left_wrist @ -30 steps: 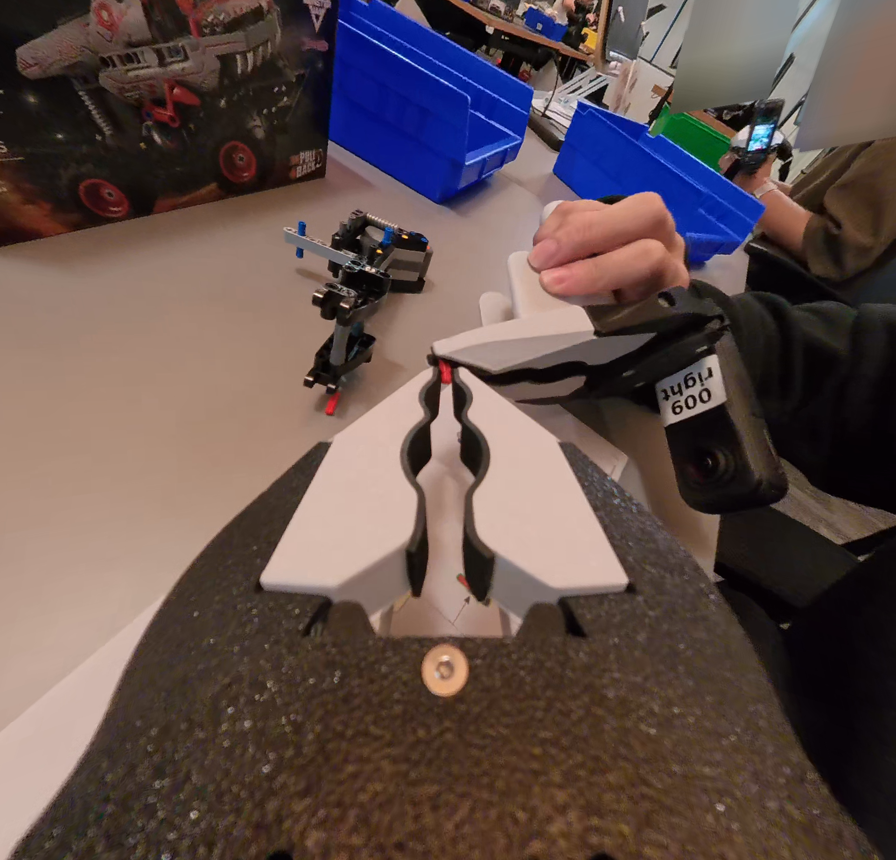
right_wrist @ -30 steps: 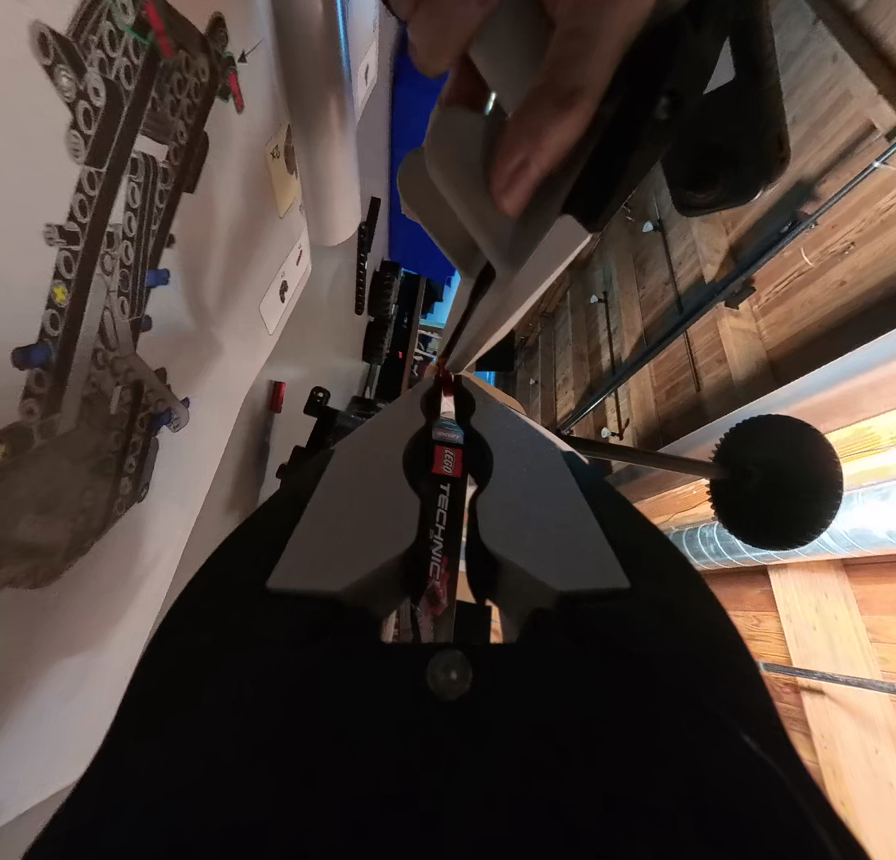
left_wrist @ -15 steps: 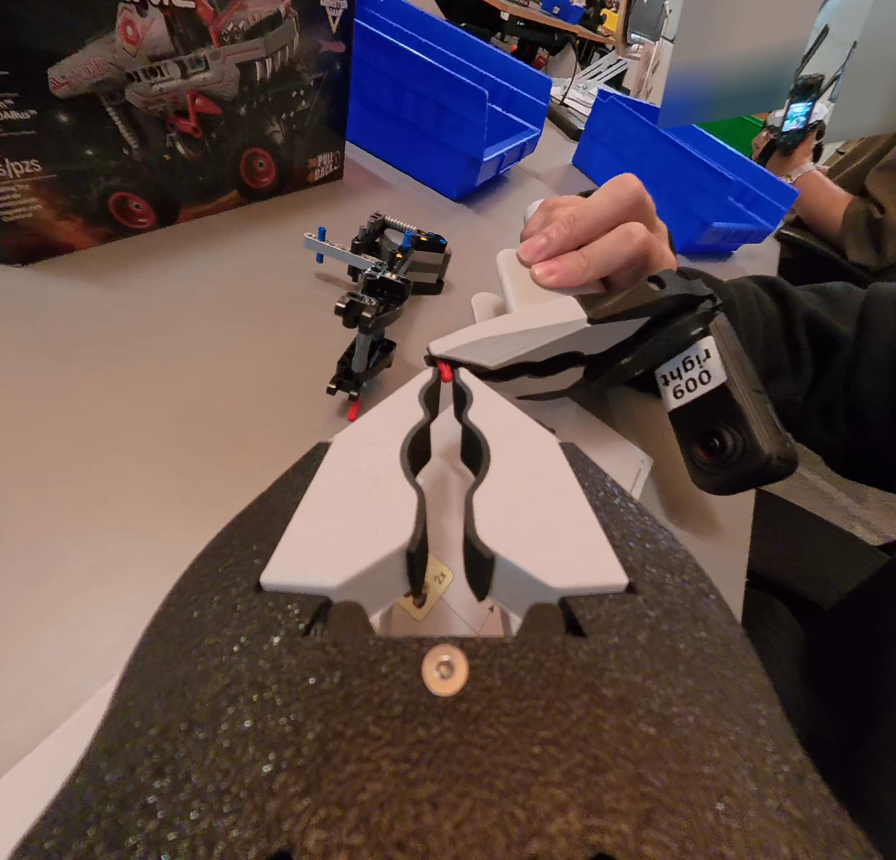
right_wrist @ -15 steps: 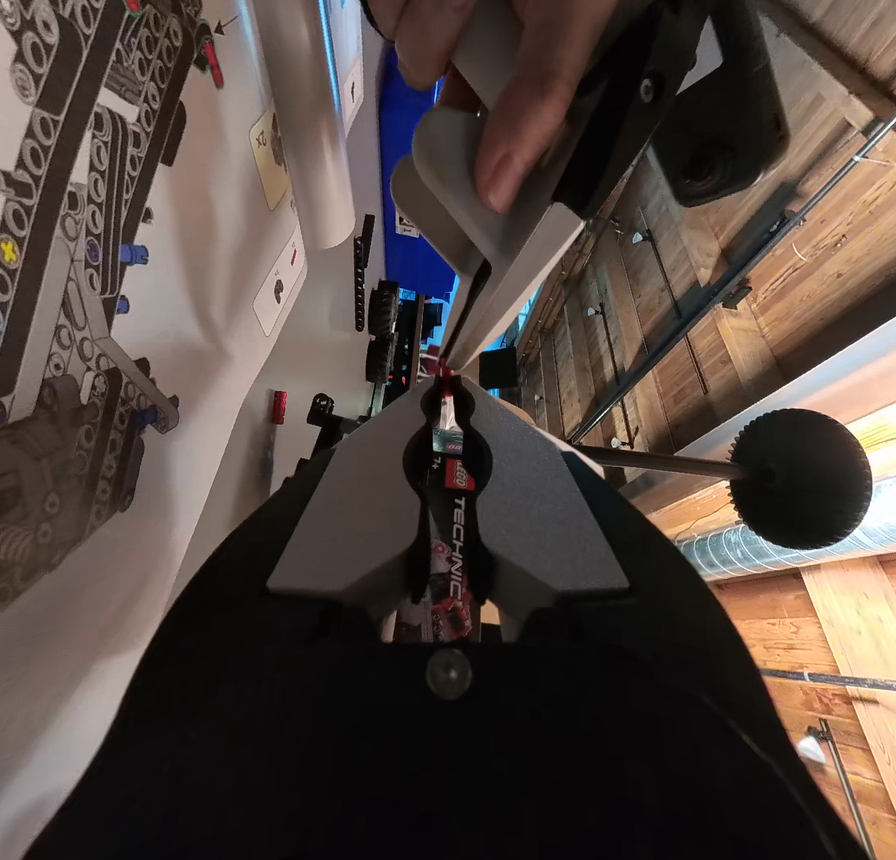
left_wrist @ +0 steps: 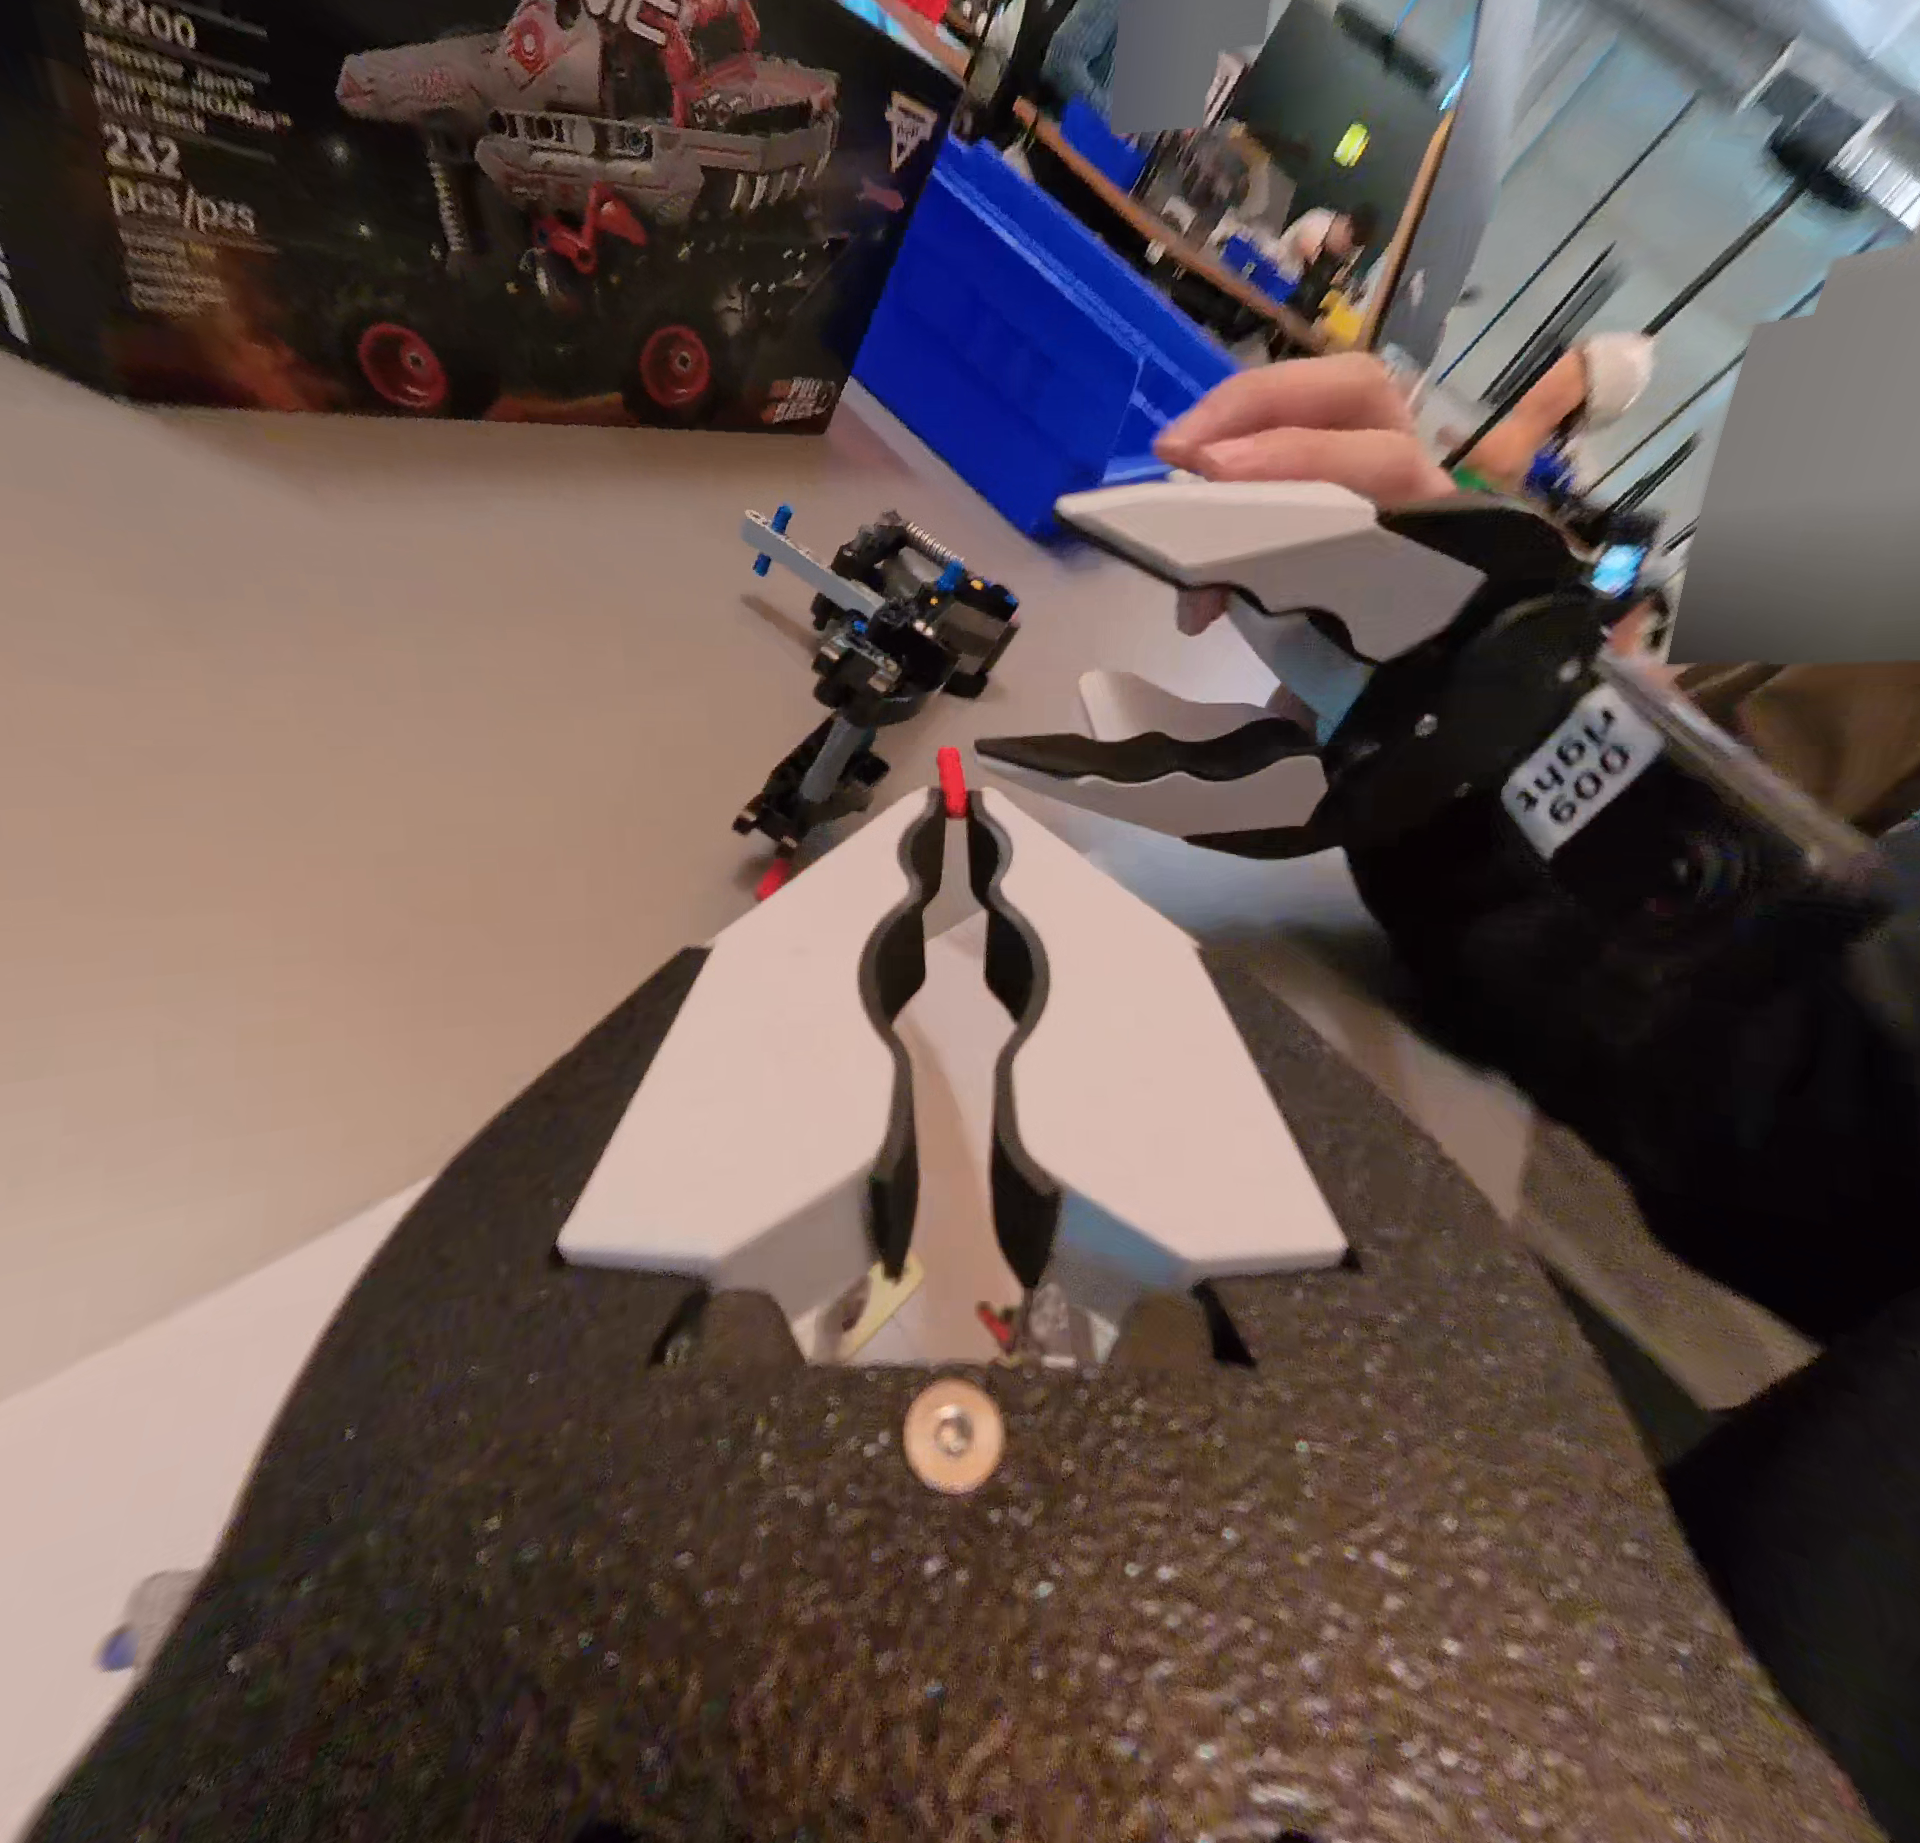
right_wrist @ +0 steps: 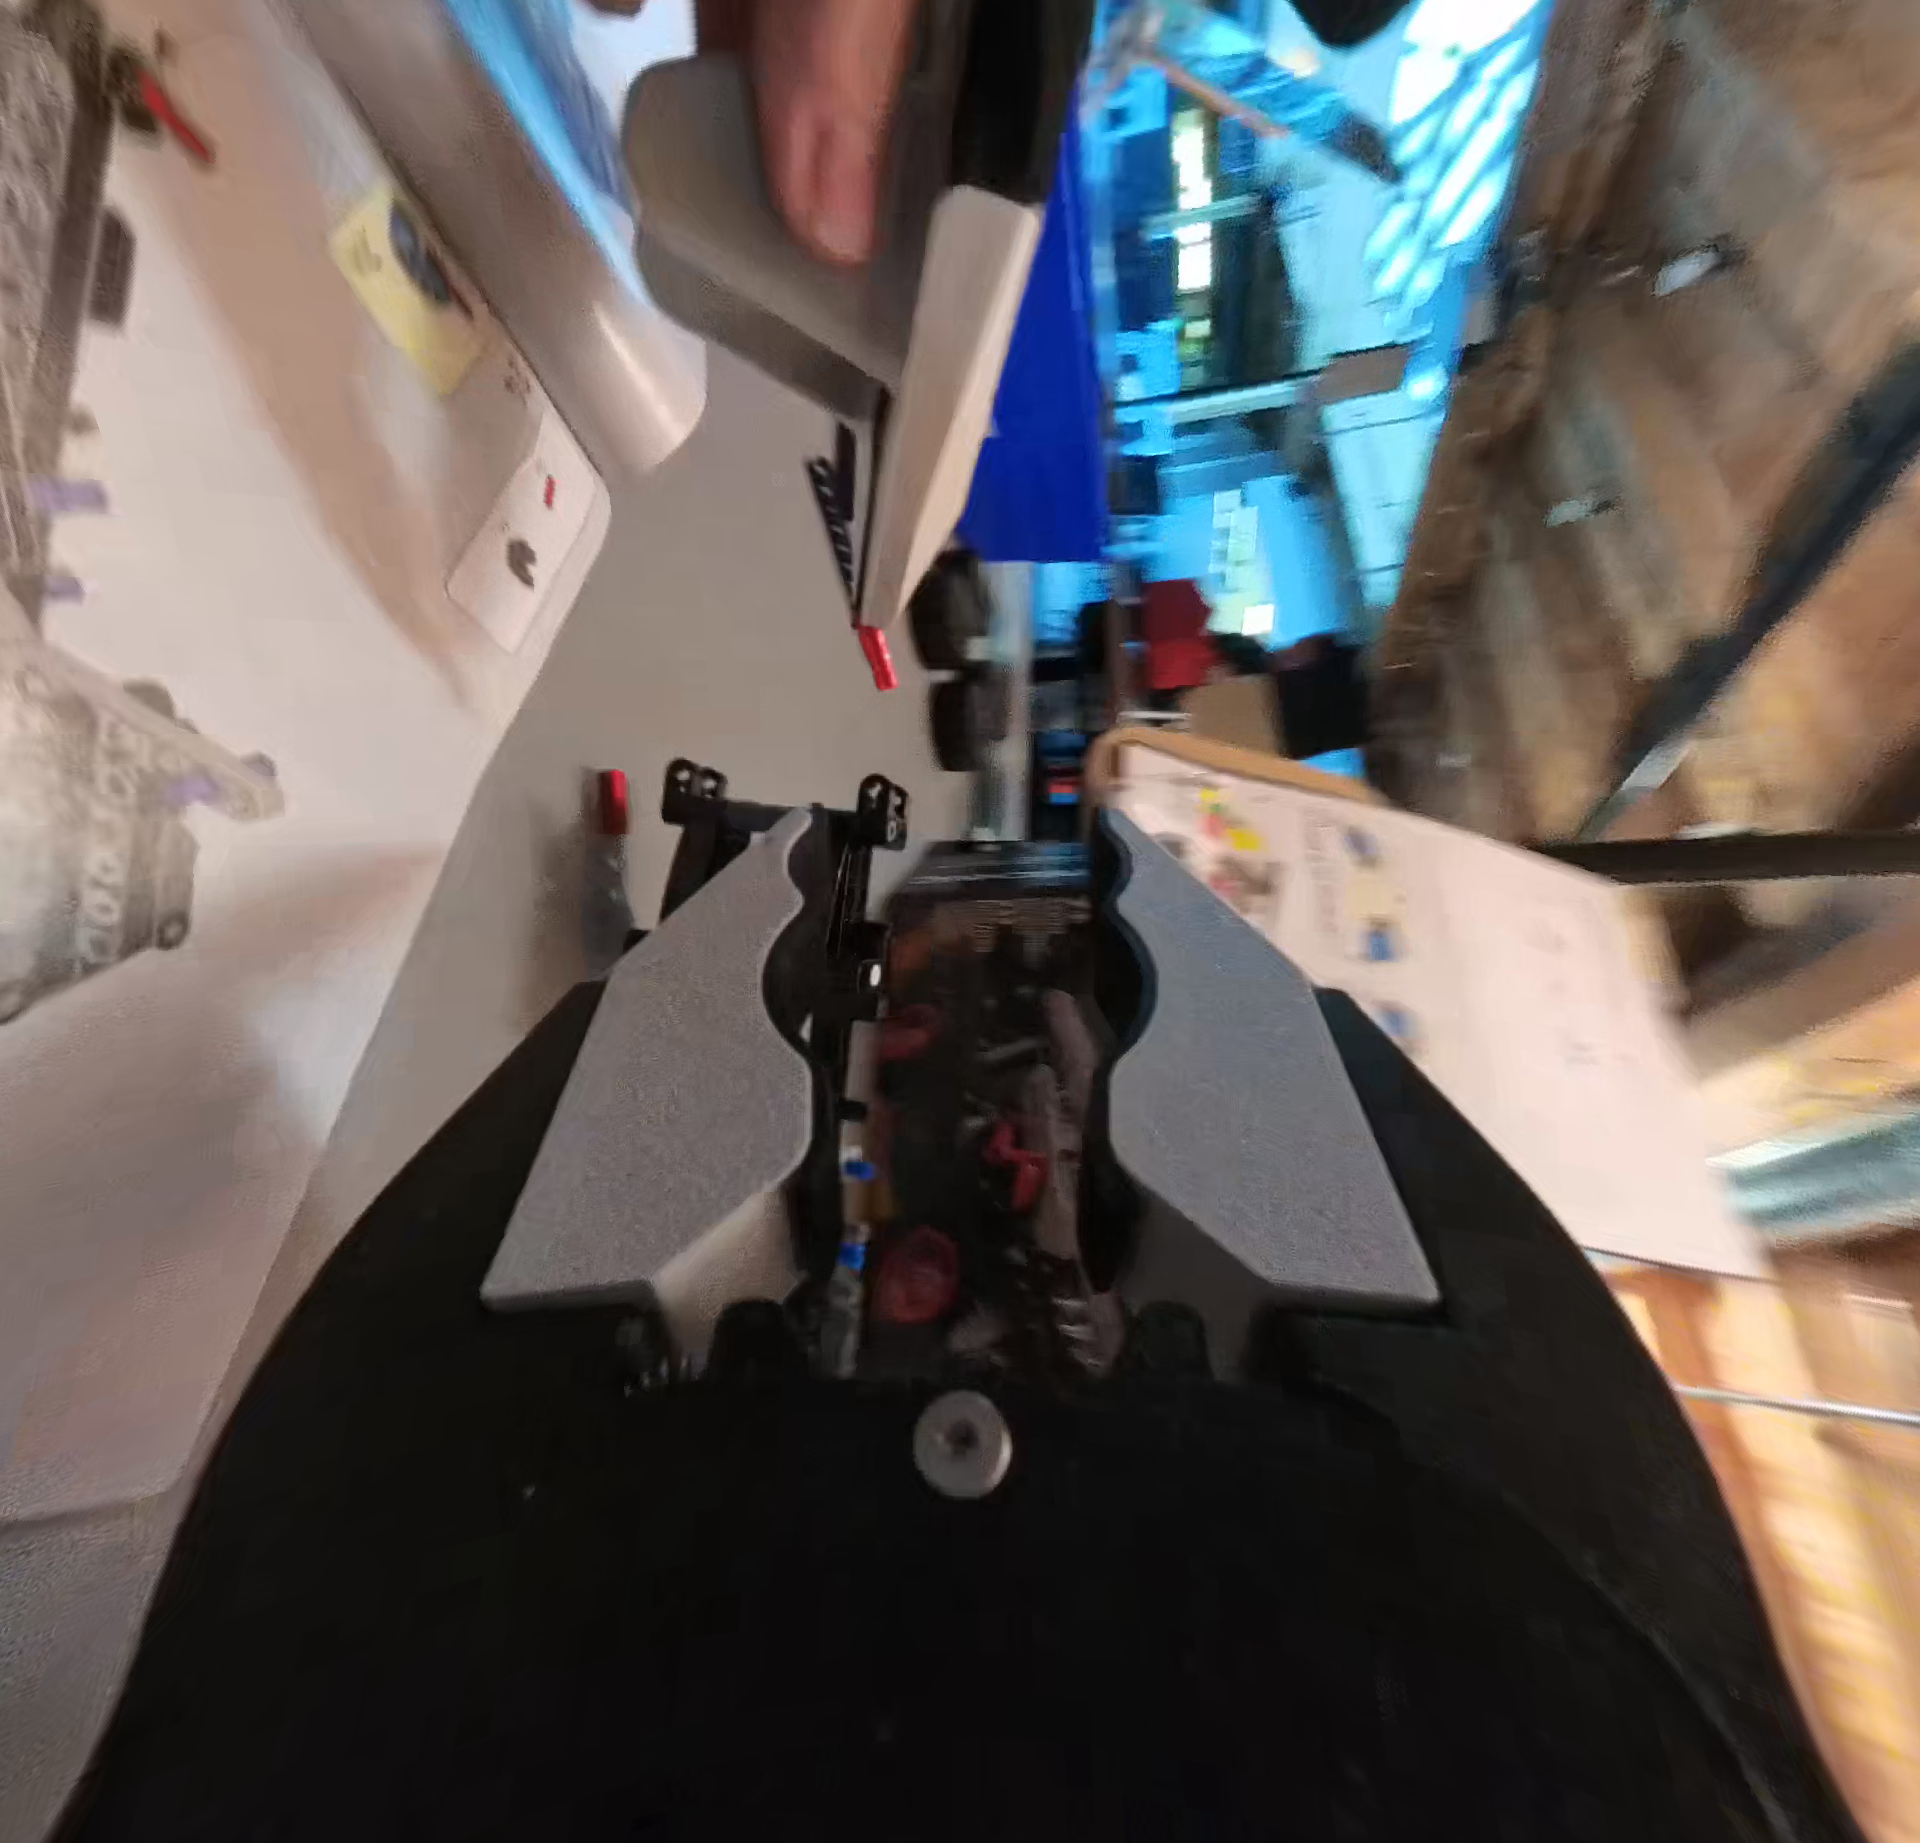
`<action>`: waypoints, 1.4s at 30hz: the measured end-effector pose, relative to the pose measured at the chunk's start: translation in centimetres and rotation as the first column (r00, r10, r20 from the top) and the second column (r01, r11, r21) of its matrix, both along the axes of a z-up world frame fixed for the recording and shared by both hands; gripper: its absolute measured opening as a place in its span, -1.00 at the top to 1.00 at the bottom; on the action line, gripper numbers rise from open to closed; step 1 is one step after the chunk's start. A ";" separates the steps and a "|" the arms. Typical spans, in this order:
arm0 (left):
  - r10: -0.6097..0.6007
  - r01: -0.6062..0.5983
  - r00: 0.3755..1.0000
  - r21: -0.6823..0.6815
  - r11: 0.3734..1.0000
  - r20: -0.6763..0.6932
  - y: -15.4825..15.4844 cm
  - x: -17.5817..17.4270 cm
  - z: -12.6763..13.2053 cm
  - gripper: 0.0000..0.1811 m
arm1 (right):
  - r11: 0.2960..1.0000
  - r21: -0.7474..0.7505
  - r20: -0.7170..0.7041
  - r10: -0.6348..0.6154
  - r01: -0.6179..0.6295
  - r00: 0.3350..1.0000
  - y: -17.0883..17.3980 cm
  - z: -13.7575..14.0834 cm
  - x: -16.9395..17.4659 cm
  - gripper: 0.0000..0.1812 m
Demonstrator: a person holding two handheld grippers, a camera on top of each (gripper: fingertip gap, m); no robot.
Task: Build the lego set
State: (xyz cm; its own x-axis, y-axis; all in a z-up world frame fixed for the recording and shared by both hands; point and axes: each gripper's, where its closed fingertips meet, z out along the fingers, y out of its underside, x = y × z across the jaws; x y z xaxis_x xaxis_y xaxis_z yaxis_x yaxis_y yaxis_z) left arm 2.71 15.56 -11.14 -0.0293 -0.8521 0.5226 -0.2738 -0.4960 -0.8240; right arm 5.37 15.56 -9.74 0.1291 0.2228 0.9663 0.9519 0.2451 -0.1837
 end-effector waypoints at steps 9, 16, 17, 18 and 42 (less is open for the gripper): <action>0.037 -0.035 0.999 -0.098 0.995 0.015 0.2 1.0 -0.6 0.98 | 0.672 -0.724 -0.348 -0.162 -0.155 0.923 2.4 -2.6 1.9 0.54; 0.067 -0.069 0.997 -0.054 0.996 -0.023 1.4 1.0 -1.1 0.98 | 0.609 -0.772 -0.335 -0.146 -0.182 0.931 3.0 -4.4 0.2 0.80; 0.082 -0.083 0.996 -0.040 0.996 -0.029 2.0 0.9 -1.0 0.98 | 0.648 -0.748 -0.327 -0.171 -0.144 0.930 3.8 -4.3 0.3 0.80; 0.100 -0.101 0.994 -0.025 0.995 -0.035 2.7 0.7 -0.9 0.99 | 0.691 -0.718 -0.329 -0.232 -0.084 0.915 5.0 -4.1 0.7 0.80; 0.050 -0.029 0.998 -0.376 0.926 0.046 7.0 2.8 -1.3 0.99 | 0.667 -0.744 -0.458 -0.455 -0.049 0.763 9.0 -3.7 1.6 0.79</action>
State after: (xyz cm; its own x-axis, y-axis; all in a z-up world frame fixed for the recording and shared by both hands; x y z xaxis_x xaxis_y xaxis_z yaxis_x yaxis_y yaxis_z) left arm 5.55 22.54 -12.46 -0.0366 -0.5956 0.8025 -0.2081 -0.7809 -0.5890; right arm 6.97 24.57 -13.49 0.7102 0.6598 0.2455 0.5962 -0.3784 -0.7080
